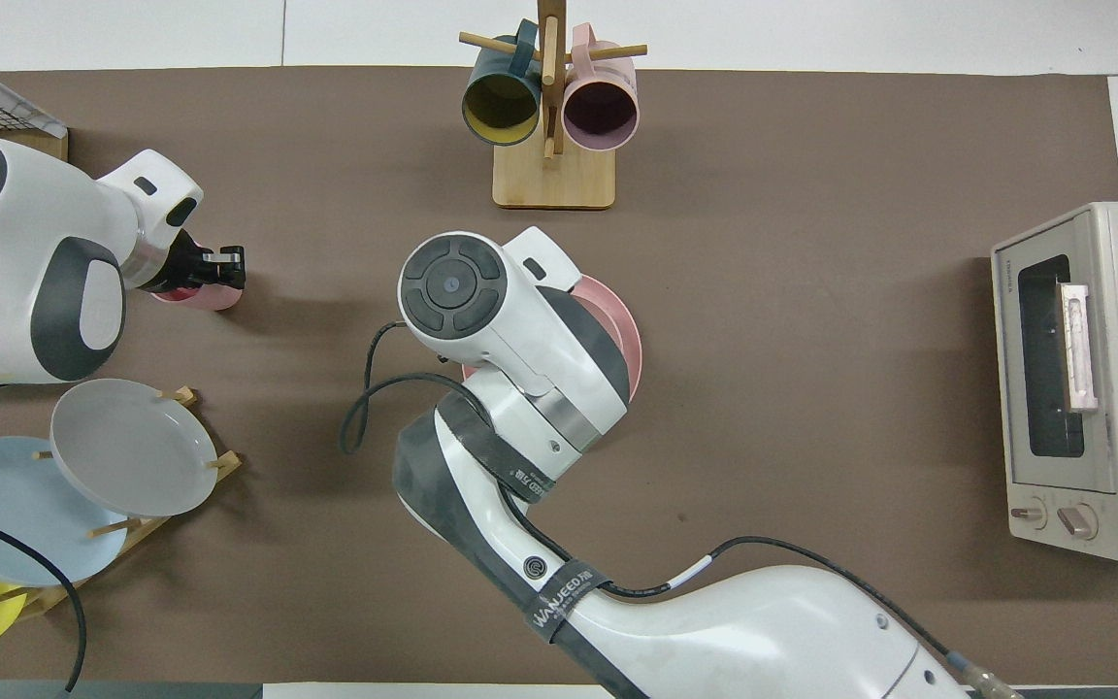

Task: Organize tableware
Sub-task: 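Lower the bowl onto the plate while the left gripper lifts the cup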

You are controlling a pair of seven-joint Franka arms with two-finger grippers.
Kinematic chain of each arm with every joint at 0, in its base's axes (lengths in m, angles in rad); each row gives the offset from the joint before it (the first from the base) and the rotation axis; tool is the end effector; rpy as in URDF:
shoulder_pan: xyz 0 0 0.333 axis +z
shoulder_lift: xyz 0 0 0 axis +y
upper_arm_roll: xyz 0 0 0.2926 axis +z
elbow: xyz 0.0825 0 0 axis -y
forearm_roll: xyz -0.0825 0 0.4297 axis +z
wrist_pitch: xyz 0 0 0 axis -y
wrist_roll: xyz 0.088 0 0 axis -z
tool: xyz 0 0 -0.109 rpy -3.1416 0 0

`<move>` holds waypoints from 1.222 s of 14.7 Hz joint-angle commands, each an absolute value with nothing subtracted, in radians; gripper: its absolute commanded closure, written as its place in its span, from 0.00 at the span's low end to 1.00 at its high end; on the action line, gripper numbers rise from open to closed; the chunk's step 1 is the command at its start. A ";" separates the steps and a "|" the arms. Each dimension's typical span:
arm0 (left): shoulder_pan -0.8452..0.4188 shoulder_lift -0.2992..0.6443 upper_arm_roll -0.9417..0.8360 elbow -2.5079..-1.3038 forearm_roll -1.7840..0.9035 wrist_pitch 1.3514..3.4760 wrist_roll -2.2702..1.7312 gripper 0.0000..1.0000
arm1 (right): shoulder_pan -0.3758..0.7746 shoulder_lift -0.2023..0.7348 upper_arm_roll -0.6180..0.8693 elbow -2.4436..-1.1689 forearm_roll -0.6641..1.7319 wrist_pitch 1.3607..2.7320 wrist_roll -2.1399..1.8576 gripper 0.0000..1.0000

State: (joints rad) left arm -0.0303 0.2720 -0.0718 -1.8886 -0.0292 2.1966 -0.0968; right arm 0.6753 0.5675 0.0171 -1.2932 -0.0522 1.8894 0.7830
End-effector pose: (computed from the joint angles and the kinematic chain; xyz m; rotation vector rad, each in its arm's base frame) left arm 0.6496 -0.0662 0.3170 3.0945 0.0222 0.0497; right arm 0.5840 0.4759 0.3853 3.1276 -0.1217 0.0761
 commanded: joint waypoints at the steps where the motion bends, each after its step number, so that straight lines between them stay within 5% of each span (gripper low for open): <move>1: -0.025 0.262 -0.075 -1.875 -0.009 2.181 -0.094 1.00 | 0.623 0.569 0.028 -1.175 0.014 1.793 0.764 0.62; 6: -0.040 0.264 -0.078 -1.685 -0.011 1.946 -0.107 1.00 | 0.452 0.375 0.015 -1.210 0.021 1.539 0.479 0.28; 8: -0.099 0.279 -0.080 -1.510 -0.014 1.737 -0.184 1.00 | 0.359 0.309 0.017 -1.241 0.021 1.455 0.369 0.00; 13: -0.326 0.440 -0.080 -1.105 -0.040 1.444 -0.565 1.00 | 0.218 0.066 -0.043 -1.464 0.005 1.408 0.119 0.00; 18: -0.550 0.451 -0.084 -1.115 -0.069 1.572 -0.873 1.00 | 0.150 0.003 -0.071 -1.584 0.009 1.425 0.031 0.00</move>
State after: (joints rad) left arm -0.4953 0.4144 -0.1031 -1.1485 -0.0463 1.5354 -0.8015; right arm 0.1568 0.0450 -0.0724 -1.5030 -0.0045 1.3821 0.0482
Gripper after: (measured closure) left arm 0.956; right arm 0.000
